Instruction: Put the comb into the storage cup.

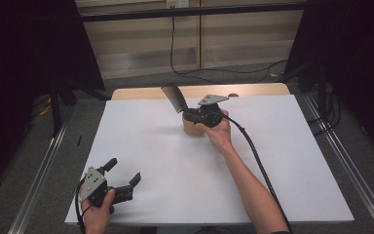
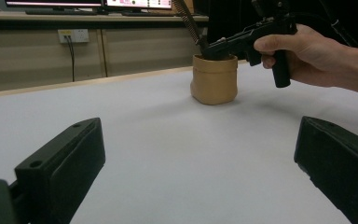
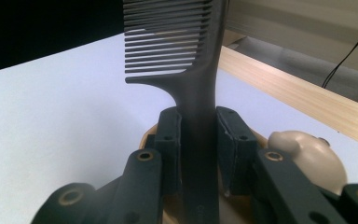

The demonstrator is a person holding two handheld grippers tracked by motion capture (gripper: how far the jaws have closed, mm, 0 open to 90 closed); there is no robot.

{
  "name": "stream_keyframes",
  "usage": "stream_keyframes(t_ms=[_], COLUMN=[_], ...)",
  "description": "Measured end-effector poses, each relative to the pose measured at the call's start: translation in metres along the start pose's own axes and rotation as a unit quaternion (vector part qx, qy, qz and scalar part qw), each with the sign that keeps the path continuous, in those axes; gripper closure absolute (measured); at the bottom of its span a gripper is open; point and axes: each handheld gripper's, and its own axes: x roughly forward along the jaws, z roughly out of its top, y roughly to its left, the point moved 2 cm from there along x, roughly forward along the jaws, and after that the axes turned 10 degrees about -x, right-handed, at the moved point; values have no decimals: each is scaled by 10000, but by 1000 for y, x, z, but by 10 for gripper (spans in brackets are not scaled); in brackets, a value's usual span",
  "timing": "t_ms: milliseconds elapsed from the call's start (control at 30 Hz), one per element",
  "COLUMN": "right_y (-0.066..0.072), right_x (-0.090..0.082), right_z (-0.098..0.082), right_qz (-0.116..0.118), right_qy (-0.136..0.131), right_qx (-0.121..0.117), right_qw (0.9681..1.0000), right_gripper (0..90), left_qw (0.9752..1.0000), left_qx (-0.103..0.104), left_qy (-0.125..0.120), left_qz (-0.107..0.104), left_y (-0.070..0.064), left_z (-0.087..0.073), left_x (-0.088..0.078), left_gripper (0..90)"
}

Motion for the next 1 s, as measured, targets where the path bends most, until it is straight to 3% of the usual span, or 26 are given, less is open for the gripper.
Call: stream_keyframes(t_ms=[333,733,1000], right_y=[1,7,8], right_x=[1,-11,-23], right_z=[-1,4,11], right_qz=[-12,-30,-165], right_qy=[17,-166,-387], right_qx=[50,136,115], right_qw=[10000,9998,9990], right_gripper=[702,575,495], left_qw=[10000,10000,10000], left_qx=[-9,6,18], left_qy=[13,19,33], left_qz=[15,18,31], left_y=[1,0,0], left_z=[0,0,-1], left_x=[0,1,1], left_gripper=[19,20,20])
